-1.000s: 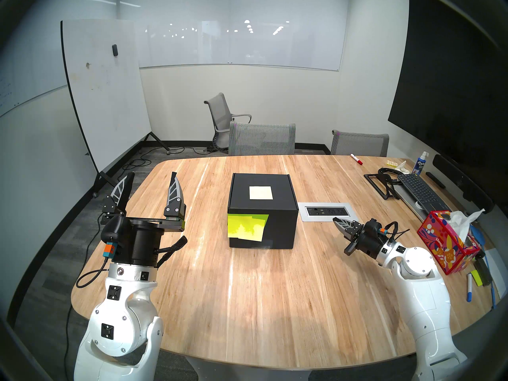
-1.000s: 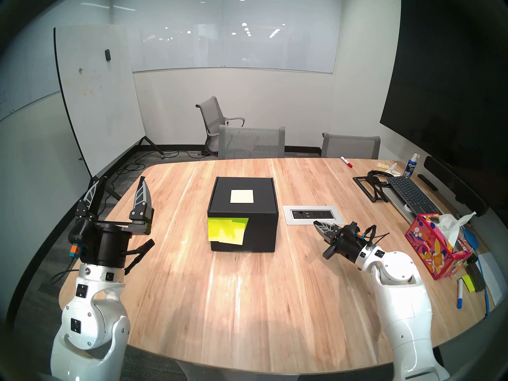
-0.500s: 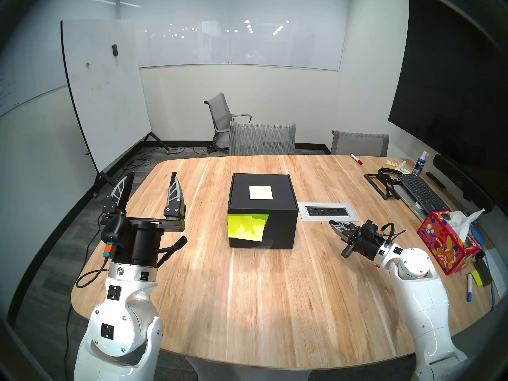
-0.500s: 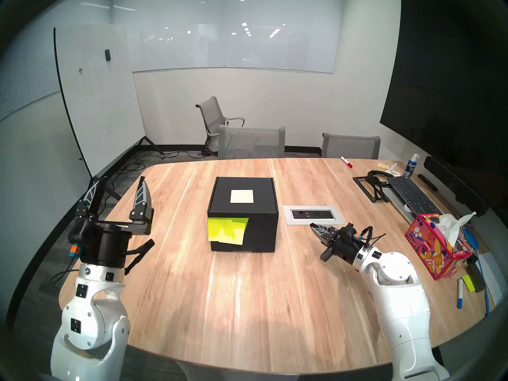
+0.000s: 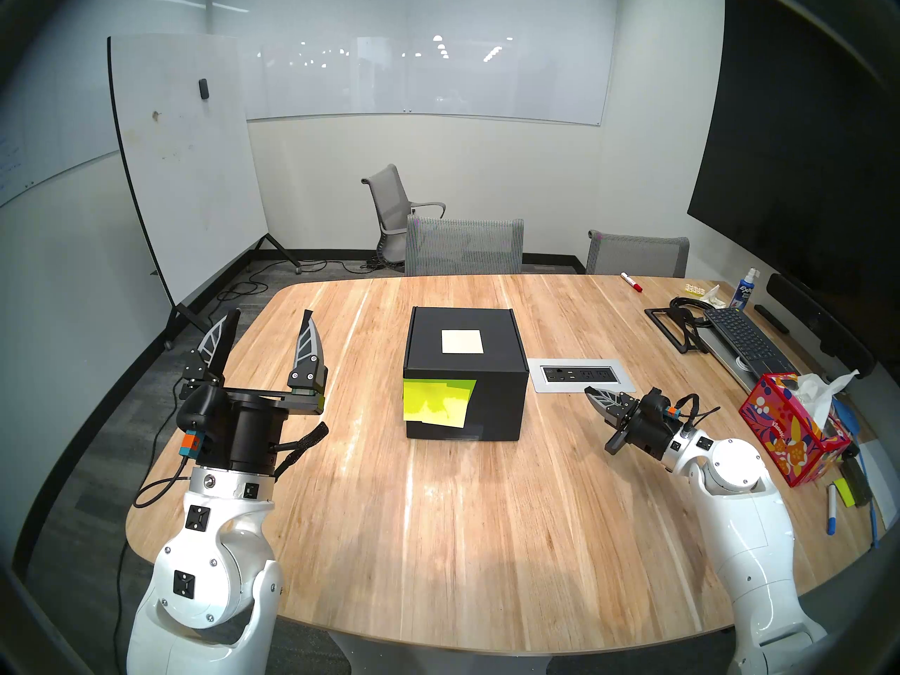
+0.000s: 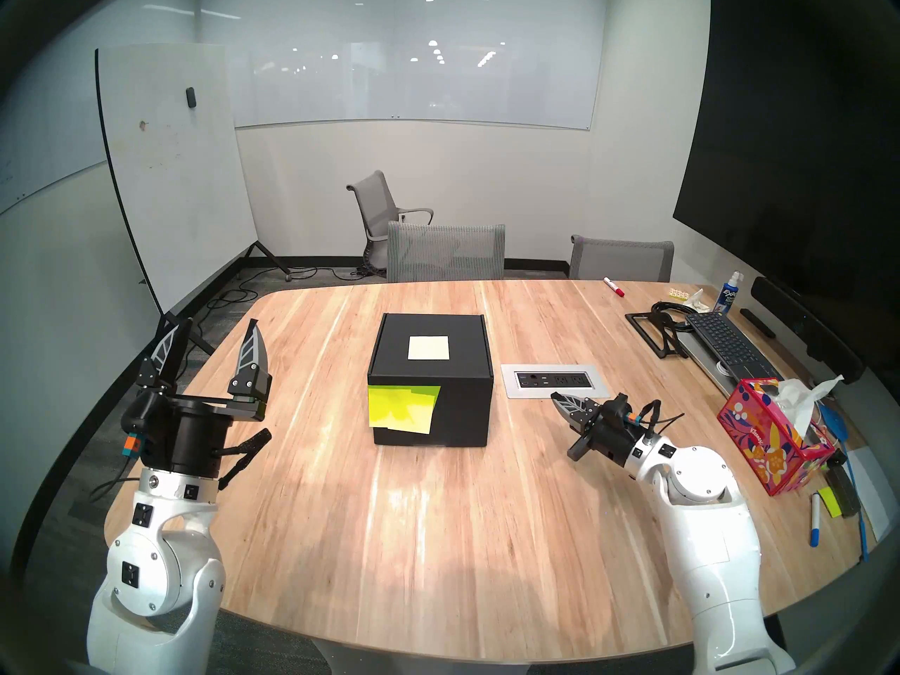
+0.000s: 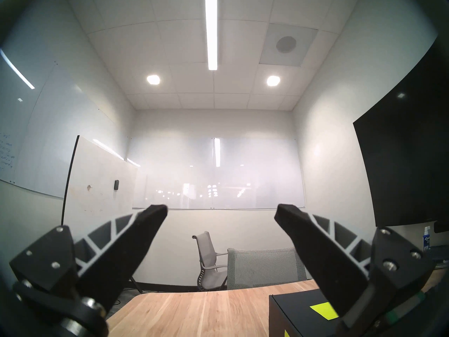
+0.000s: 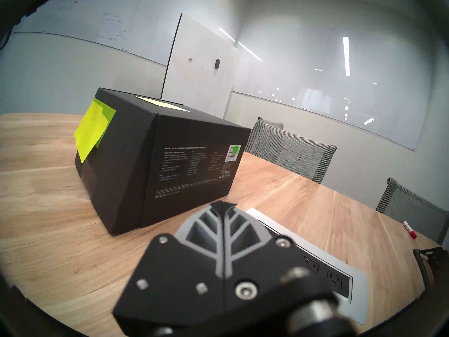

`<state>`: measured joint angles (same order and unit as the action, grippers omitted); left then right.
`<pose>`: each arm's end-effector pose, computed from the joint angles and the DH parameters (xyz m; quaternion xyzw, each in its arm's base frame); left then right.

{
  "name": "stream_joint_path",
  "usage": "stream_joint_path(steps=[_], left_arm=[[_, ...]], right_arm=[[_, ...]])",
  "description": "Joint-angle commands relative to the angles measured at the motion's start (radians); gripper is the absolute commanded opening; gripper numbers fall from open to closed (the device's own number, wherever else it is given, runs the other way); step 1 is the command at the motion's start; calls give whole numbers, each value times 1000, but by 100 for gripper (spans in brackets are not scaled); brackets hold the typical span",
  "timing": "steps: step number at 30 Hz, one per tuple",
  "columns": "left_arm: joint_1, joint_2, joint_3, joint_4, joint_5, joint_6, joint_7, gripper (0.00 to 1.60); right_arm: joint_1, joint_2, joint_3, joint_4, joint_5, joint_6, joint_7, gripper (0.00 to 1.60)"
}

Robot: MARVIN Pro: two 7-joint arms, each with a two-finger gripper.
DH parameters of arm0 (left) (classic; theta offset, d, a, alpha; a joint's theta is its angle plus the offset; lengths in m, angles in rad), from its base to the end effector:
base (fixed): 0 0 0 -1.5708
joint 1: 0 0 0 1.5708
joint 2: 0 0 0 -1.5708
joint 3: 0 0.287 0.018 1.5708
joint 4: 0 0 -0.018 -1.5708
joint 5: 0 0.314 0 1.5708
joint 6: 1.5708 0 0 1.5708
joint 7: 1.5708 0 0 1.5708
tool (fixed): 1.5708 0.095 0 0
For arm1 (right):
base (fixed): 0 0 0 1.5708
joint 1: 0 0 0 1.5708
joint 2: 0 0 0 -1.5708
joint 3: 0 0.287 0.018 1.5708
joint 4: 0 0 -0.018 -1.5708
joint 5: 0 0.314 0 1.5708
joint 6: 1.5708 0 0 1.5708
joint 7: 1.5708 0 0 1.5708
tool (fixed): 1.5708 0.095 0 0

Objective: Open the box and place the mouse inside

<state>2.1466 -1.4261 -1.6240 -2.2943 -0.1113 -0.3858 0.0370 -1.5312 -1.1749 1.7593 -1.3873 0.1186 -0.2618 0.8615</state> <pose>0.2551 0.0247 -0.1710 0.4953 -0.0140 0.8686 0.0029 0.4052 -0.1382 -0.3045 -0.6474 -0.3412 -0.6724 0.1113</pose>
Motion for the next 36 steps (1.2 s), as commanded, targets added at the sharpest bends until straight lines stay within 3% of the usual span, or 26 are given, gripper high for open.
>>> stream_joint_path(steps=[1, 23, 33, 34, 35, 36], left_arm=[[-17, 12, -7, 24, 5, -13, -11, 160], [-158, 66, -60, 203, -6, -26, -73, 160], [-173, 88, -70, 244, -16, -45, -111, 160], [-173, 88, -70, 245, -17, -46, -113, 156], [-173, 90, -71, 247, -17, -49, -116, 128], [-173, 91, -73, 252, -18, -53, -119, 70]], right_arm=[[11, -2, 6, -21, 6, -5, -5, 0], [7, -11, 8, -40, -1, -3, -9, 0], [6, -14, 8, -47, -10, -1, -12, 0], [6, -14, 8, -47, -10, -1, -12, 0], [6, -14, 8, -47, -11, -1, -12, 0], [6, -15, 8, -49, -11, 0, -12, 0]])
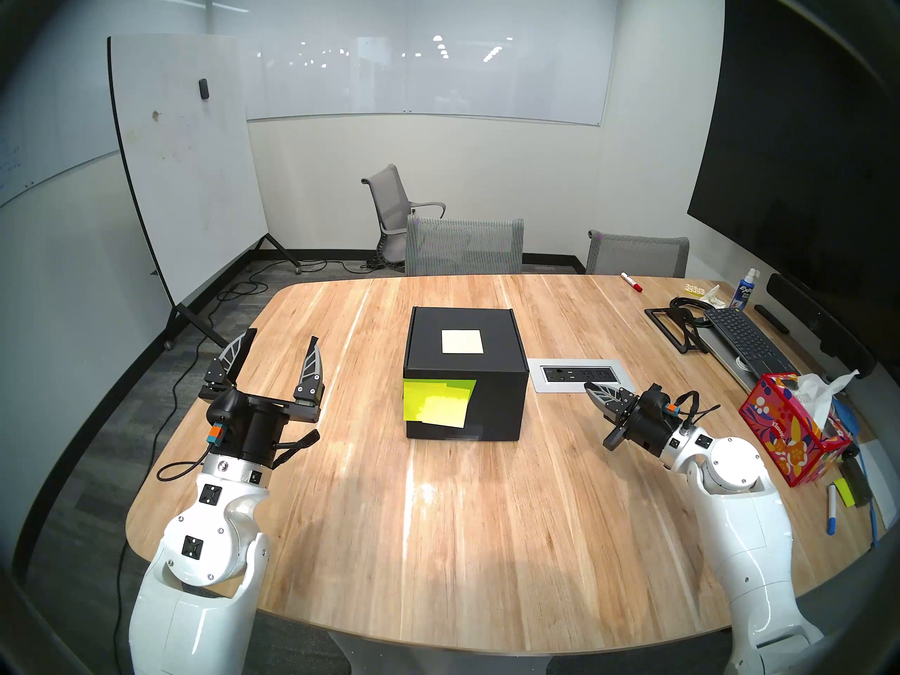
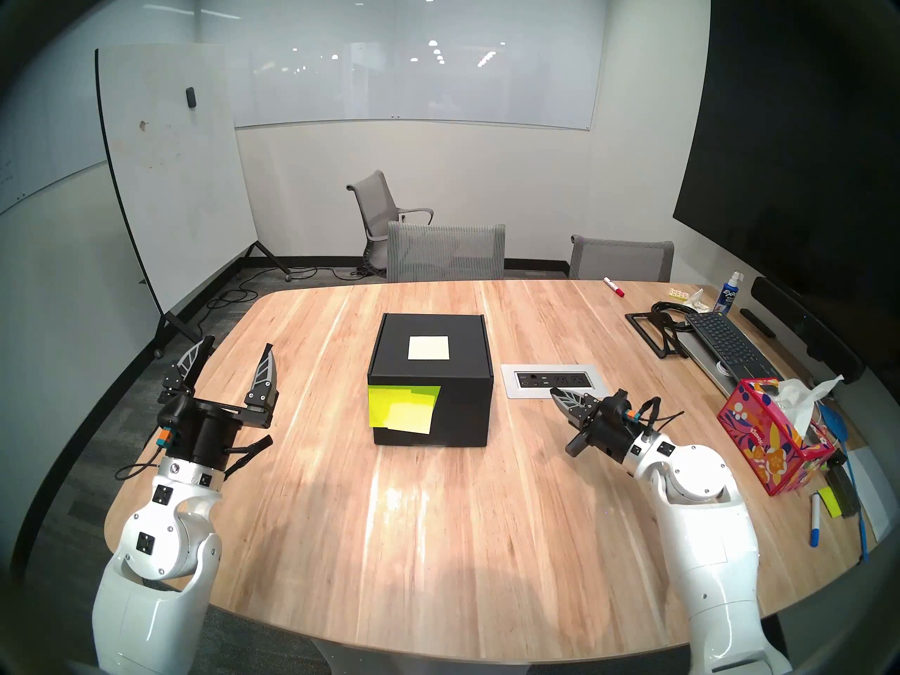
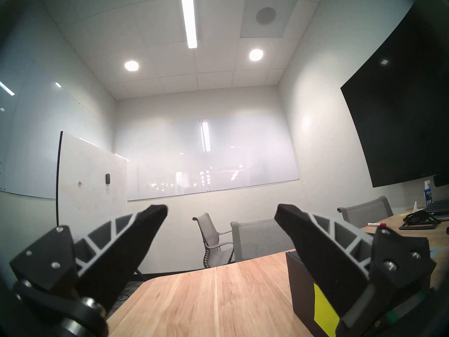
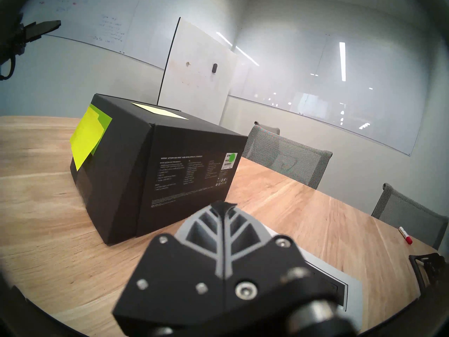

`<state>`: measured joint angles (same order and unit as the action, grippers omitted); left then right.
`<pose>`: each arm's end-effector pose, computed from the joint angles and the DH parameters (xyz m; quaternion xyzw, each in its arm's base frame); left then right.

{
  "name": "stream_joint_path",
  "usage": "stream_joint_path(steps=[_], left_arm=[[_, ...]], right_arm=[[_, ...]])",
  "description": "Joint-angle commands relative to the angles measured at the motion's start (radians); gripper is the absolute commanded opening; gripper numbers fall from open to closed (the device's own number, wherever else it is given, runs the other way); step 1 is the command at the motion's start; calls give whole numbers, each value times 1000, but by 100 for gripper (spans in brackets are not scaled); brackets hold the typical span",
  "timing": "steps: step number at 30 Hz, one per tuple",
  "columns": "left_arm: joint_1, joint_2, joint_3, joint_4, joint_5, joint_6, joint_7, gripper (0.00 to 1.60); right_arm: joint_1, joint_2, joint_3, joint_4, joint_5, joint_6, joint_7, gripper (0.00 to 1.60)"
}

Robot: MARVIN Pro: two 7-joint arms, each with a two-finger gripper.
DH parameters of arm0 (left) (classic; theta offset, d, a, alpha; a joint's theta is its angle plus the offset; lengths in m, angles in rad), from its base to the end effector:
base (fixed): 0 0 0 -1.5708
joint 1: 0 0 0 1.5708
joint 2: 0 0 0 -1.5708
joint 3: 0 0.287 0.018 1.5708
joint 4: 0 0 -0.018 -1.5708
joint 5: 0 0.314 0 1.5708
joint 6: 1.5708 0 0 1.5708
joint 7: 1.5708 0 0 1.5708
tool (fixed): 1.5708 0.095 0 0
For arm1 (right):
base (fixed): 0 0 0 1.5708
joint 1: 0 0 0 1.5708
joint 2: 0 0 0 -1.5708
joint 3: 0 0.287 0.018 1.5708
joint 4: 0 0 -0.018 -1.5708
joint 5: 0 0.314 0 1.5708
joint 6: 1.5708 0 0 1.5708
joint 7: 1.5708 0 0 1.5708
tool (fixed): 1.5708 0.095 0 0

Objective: Open the box and place the mouse inside

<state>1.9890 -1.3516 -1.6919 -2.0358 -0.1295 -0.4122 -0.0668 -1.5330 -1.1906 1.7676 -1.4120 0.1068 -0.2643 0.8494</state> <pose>0.3017 0.0613 -0.2189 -0.5218 0.0754 -0.8495 0.0203 0.4064 -0.1339 -0.2979 -0.6397 -0.3397 -0.6816 0.1042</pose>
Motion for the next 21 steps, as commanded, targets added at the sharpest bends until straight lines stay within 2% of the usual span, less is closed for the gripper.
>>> stream_joint_path(steps=[1, 2, 15, 21], left_arm=[[-16, 19, -6, -1, 1, -30, -19, 14], [-17, 21, -8, 3, 0, -34, -23, 0], [-50, 45, -28, 71, -15, -59, -61, 0], [-95, 65, -31, 134, -31, -63, -88, 0]], right_arm=[[8, 1, -1, -25, 0, 4, 0, 0], [9, 0, -1, -27, 0, 5, 0, 0], [17, -7, -10, -36, -15, 16, -5, 0], [19, -10, -16, -48, -21, 27, -8, 0]])
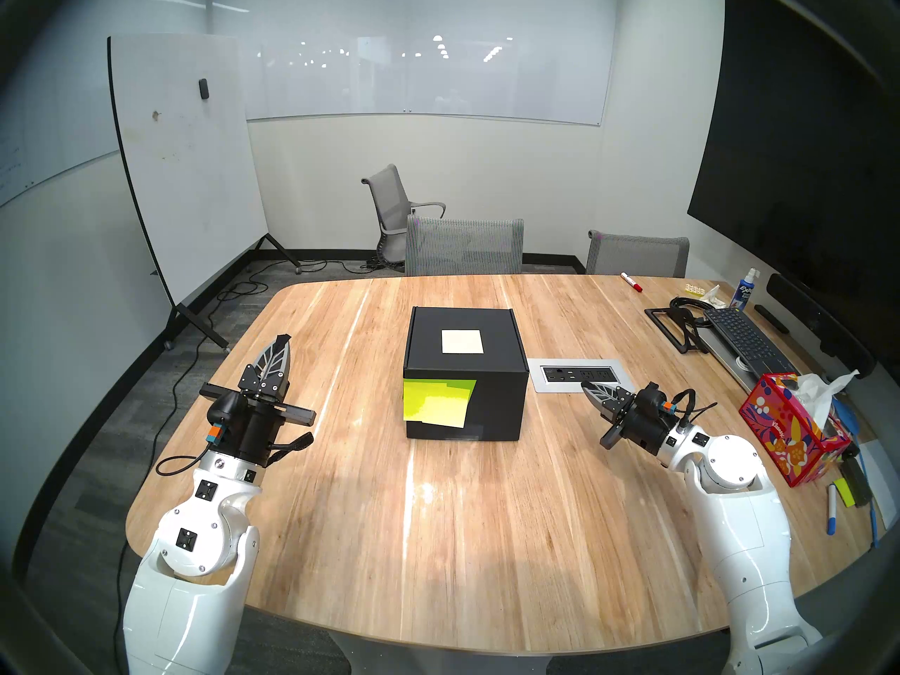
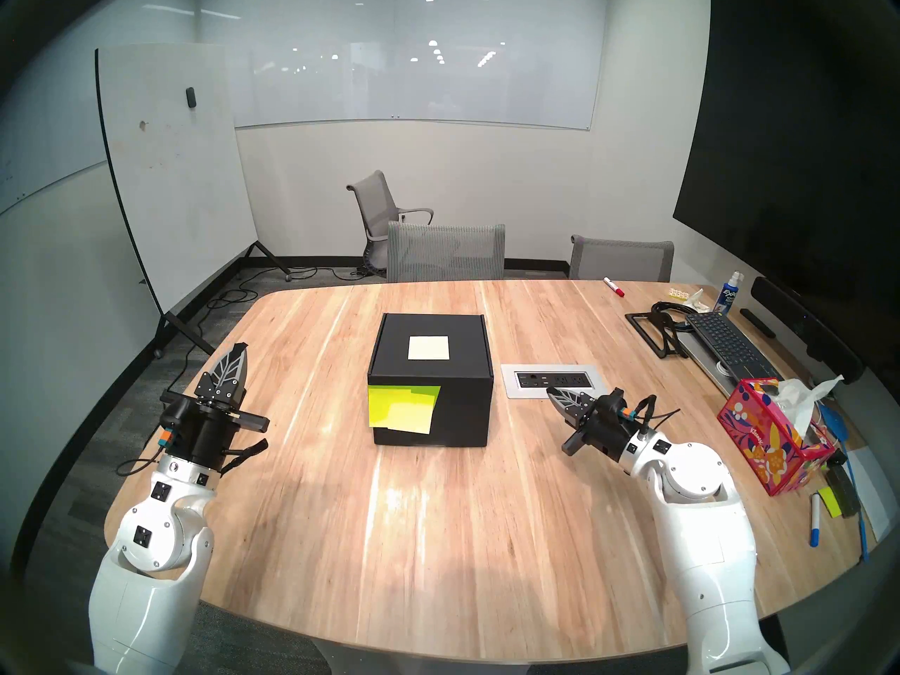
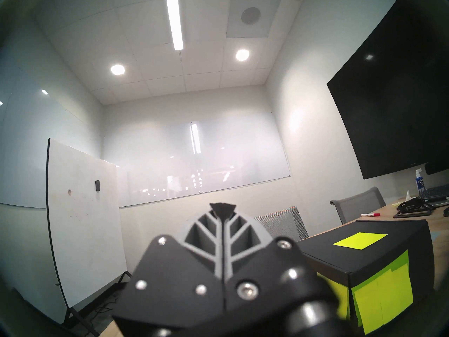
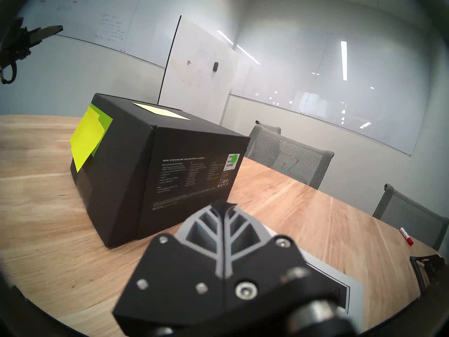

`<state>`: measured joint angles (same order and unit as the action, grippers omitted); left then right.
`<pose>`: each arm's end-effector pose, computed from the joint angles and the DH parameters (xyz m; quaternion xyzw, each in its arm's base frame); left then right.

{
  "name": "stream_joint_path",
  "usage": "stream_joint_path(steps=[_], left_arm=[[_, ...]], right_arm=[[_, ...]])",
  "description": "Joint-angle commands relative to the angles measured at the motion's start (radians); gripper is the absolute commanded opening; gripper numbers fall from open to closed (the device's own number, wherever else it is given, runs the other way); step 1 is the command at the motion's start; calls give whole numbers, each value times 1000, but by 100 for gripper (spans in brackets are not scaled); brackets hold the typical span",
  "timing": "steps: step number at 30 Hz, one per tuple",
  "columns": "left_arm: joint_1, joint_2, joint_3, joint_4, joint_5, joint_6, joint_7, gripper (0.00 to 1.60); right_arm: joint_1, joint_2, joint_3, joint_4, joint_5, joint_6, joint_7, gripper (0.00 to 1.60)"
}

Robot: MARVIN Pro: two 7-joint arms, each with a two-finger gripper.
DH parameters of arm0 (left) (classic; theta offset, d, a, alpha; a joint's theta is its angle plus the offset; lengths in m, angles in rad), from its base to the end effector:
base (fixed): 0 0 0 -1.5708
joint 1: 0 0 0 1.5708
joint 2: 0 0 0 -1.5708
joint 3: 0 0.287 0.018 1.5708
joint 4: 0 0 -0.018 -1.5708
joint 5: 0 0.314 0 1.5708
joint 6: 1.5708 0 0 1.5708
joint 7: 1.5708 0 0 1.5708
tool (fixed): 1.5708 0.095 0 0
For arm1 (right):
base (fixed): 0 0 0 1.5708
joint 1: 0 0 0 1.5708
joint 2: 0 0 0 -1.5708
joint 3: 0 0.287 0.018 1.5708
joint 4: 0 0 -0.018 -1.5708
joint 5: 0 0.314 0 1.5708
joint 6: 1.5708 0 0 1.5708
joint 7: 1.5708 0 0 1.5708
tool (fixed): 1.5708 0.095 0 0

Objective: Open the box and place the mouse inside

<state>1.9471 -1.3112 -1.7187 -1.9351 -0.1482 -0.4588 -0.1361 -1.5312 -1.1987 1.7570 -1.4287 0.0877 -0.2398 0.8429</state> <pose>0.3131 0.0792 -0.2364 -0.5245 0.1086 -0.8442 0.0211 0.4082 -0.1263 -0.2966 -0.6436 -0.3432 -0.6760 0.1052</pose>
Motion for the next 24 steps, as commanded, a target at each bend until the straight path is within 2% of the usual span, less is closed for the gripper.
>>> stream_joint_path(steps=[1, 13, 19, 24], left_arm=[[-66, 27, -4, 47, -16, -16, -23, 0], [-184, 65, -1, 134, -44, -1, -76, 0], [-211, 97, -2, 155, -67, -5, -125, 0], [-200, 112, -16, 154, -97, -6, -161, 0]], right_arm=[[18, -2, -7, -32, -3, 4, -2, 0], [26, -8, -15, -6, -11, -3, -14, 0], [26, -8, -13, -5, -11, -6, -17, 0], [28, -4, -12, -2, -12, -8, -15, 0]])
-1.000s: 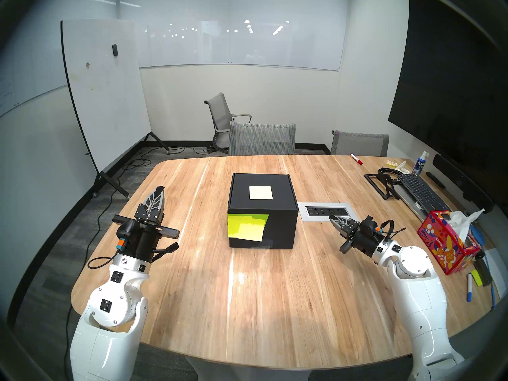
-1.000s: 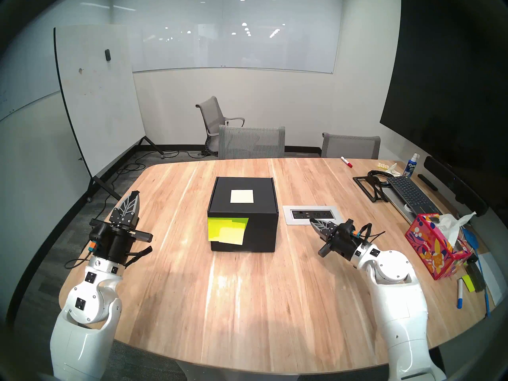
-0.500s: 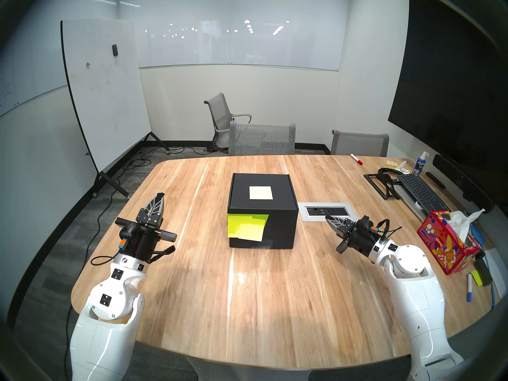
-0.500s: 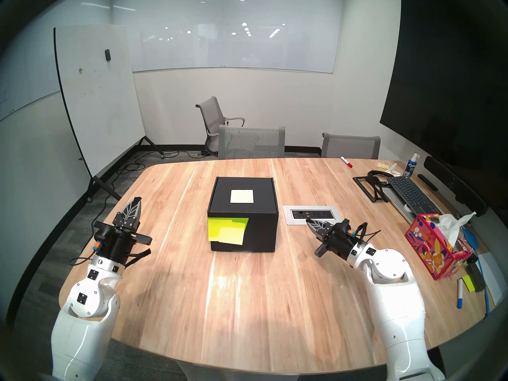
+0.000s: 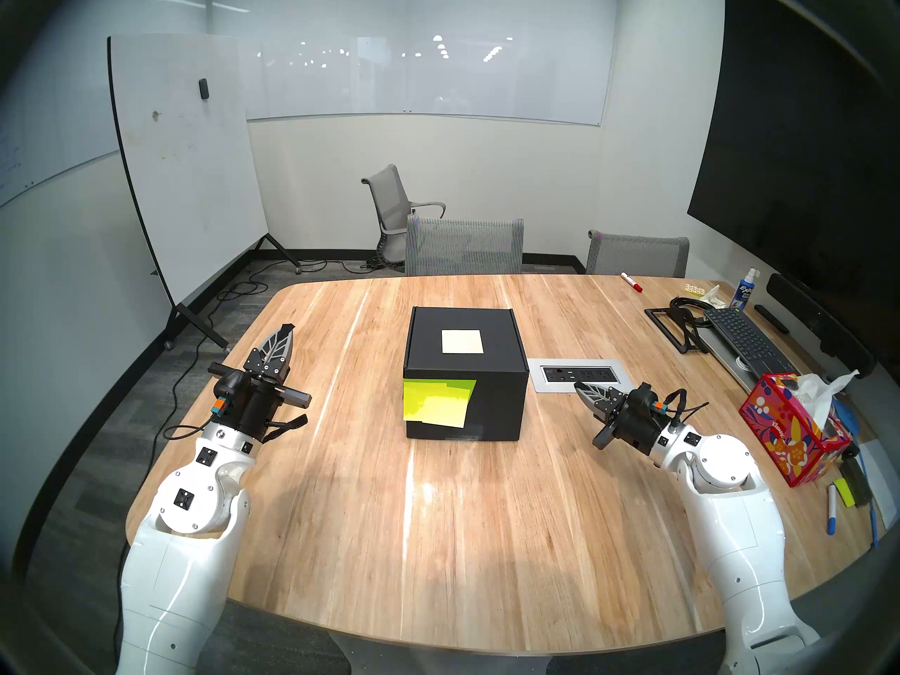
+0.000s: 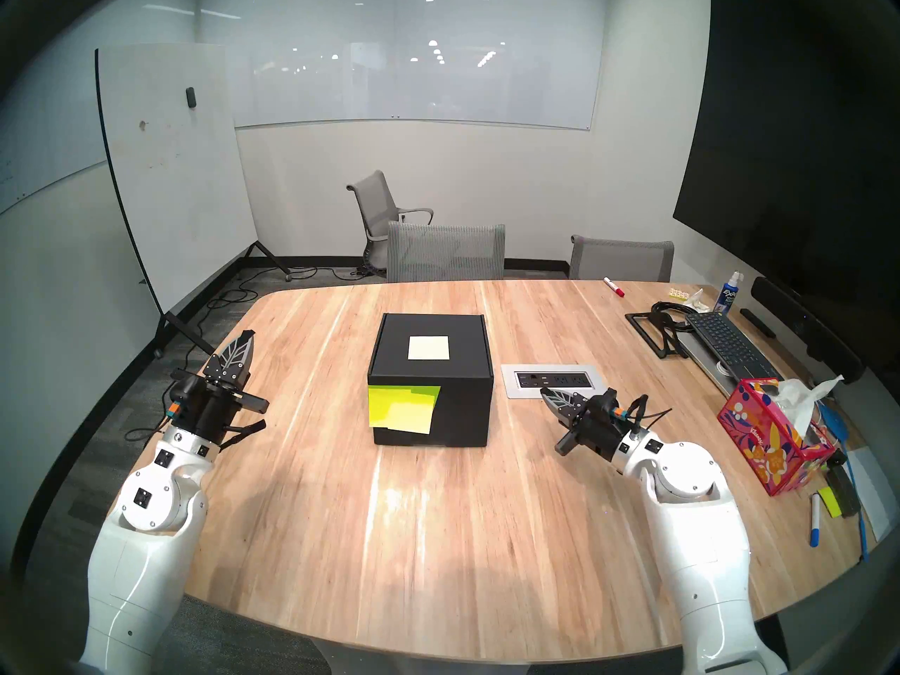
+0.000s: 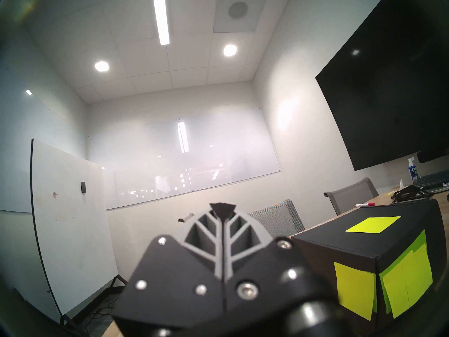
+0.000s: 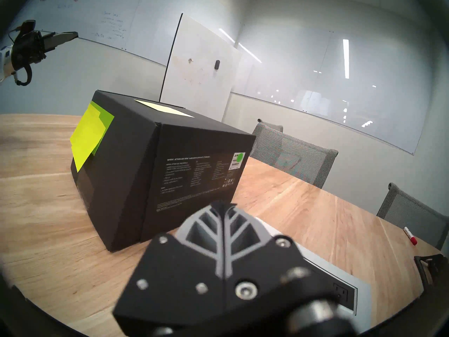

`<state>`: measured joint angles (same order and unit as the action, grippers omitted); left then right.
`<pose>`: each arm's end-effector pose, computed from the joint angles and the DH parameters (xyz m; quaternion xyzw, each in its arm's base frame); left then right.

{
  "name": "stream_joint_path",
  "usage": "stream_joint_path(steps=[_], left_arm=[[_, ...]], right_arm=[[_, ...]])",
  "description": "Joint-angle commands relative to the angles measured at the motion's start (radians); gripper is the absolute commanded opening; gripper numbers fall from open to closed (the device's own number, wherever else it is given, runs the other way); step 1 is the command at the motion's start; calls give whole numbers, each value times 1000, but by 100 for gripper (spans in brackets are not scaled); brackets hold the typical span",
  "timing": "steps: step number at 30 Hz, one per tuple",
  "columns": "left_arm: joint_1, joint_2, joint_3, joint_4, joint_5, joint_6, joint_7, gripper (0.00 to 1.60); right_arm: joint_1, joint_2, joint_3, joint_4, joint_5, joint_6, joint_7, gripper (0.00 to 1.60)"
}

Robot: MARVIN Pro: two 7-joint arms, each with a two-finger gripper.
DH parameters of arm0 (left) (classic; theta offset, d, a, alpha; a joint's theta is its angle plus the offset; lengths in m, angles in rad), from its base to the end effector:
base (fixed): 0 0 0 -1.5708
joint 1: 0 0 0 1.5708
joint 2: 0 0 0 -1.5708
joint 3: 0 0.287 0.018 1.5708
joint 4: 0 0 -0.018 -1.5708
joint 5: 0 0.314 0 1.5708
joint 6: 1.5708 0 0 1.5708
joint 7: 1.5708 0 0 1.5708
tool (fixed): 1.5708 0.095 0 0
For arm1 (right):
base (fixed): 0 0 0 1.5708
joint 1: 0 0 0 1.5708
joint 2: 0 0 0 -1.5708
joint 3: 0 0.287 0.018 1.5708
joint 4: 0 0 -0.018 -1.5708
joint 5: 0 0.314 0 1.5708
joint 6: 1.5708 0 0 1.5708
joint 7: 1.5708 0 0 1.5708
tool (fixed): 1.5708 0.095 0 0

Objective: Open the box and place the mouse inside

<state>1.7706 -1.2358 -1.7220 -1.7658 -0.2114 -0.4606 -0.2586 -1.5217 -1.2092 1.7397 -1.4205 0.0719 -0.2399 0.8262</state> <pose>0.3598 0.1033 -0.2346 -0.5179 0.1512 -0.8420 0.0049 0.4118 -0.1189 -0.2999 -0.6448 -0.3431 -0.6750 0.1046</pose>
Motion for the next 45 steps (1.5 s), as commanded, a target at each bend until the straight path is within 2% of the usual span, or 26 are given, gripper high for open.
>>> stream_joint_path(steps=[1, 9, 15, 31, 41, 42, 45], left_arm=[[-19, 43, -16, -16, -38, -7, -47, 0], [17, 100, -44, -14, -102, -14, -154, 0], [17, 117, -59, -8, -138, -12, -207, 0], [-60, 168, -35, 86, -240, -2, -371, 0], [-106, 185, -23, 140, -251, -3, -417, 0], [-114, 190, -18, 156, -253, -3, -428, 0], [-120, 196, -14, 169, -252, -6, -441, 0]], right_arm=[[20, 8, 5, -6, 2, -10, 2, 0], [27, 13, 4, 14, -7, -20, 2, 0], [30, 12, 1, 20, -10, -25, 3, 0], [37, 11, -8, 20, -18, -30, -1, 0], [39, 13, -11, 24, -22, -35, -2, 0], [30, 13, -10, -9, -20, -18, -1, 0], [32, 12, -13, -8, -23, -18, -2, 0]])
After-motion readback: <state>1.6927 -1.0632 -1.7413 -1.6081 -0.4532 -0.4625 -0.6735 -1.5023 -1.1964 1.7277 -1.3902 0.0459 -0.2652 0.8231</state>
